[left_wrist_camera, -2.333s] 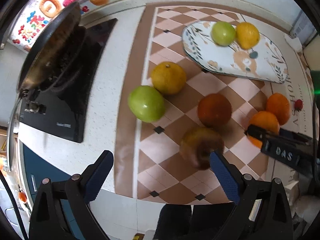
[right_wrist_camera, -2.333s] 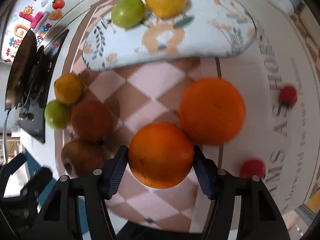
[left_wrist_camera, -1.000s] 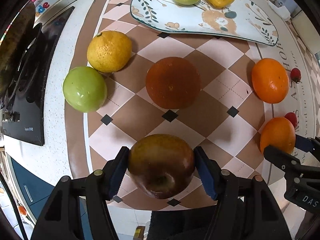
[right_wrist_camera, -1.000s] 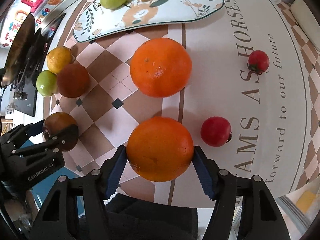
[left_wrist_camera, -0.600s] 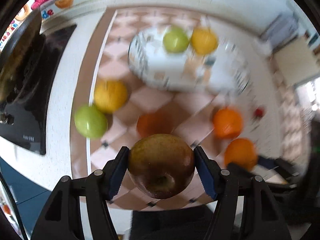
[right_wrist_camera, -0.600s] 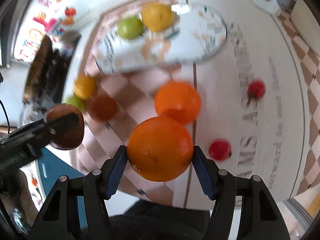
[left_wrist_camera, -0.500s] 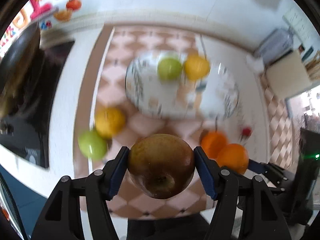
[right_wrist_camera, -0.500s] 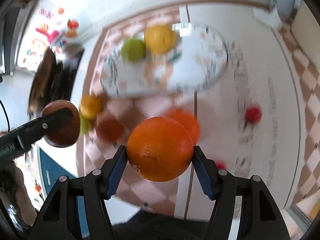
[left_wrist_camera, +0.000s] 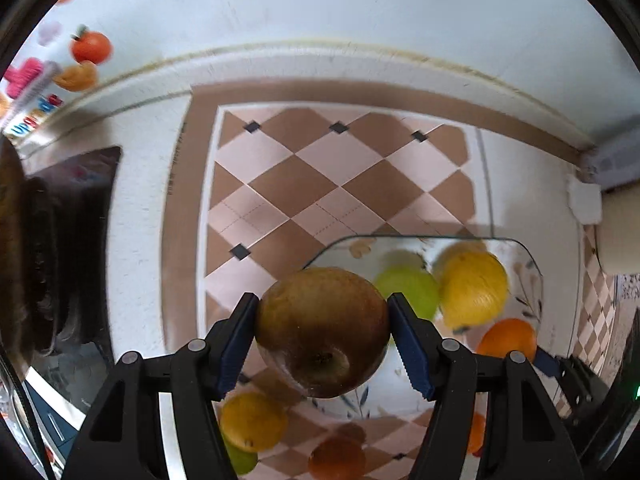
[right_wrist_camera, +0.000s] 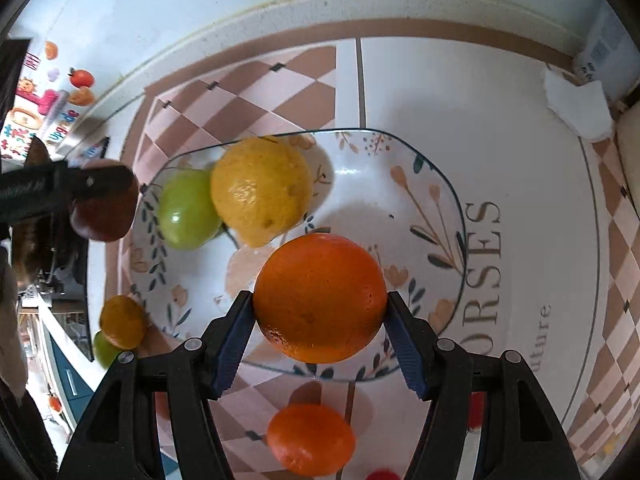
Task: Organize fruits
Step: 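Place the dark apple and orange onto the floral plate and release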
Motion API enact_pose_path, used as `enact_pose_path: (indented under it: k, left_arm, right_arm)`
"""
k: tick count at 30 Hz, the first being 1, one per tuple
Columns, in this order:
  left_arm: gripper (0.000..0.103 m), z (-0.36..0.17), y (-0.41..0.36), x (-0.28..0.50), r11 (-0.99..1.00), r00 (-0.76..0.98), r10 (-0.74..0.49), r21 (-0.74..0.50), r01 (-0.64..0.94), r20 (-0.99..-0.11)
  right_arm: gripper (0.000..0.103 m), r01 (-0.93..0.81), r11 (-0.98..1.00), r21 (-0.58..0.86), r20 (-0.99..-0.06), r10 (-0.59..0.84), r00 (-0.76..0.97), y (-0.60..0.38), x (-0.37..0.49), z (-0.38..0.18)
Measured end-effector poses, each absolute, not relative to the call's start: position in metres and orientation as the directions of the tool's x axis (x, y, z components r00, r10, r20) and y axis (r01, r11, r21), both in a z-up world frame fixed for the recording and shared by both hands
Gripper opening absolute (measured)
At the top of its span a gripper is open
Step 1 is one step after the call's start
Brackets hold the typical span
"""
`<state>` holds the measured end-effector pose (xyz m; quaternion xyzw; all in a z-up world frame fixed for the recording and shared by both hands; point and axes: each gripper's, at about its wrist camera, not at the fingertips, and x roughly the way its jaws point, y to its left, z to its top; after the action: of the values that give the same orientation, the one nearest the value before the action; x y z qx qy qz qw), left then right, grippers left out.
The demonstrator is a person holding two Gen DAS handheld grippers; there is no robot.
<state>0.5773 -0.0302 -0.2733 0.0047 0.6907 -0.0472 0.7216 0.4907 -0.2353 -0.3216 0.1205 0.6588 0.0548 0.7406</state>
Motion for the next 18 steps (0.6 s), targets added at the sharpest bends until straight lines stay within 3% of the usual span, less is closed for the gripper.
enact_pose_path:
  k: [7,18]
  left_arm:
    - [0.064,-0.303,-0.038,0.588,0.995,-0.008,-0.018,-0.018,0.101,-1.0]
    - [0.067,-0.308,-0.04,0.59,0.997,-0.018,-0.021,-0.022,0.079,-1.0]
  right_arm:
    - [0.068,0.056,0.97,0.236,-0.969,0.231,0.085,-0.228,0.492,-0.335]
    - [0.069,0.102,0.963,0.25,-0.968,0.246,0.05,-0.231,0.496,-0.339]
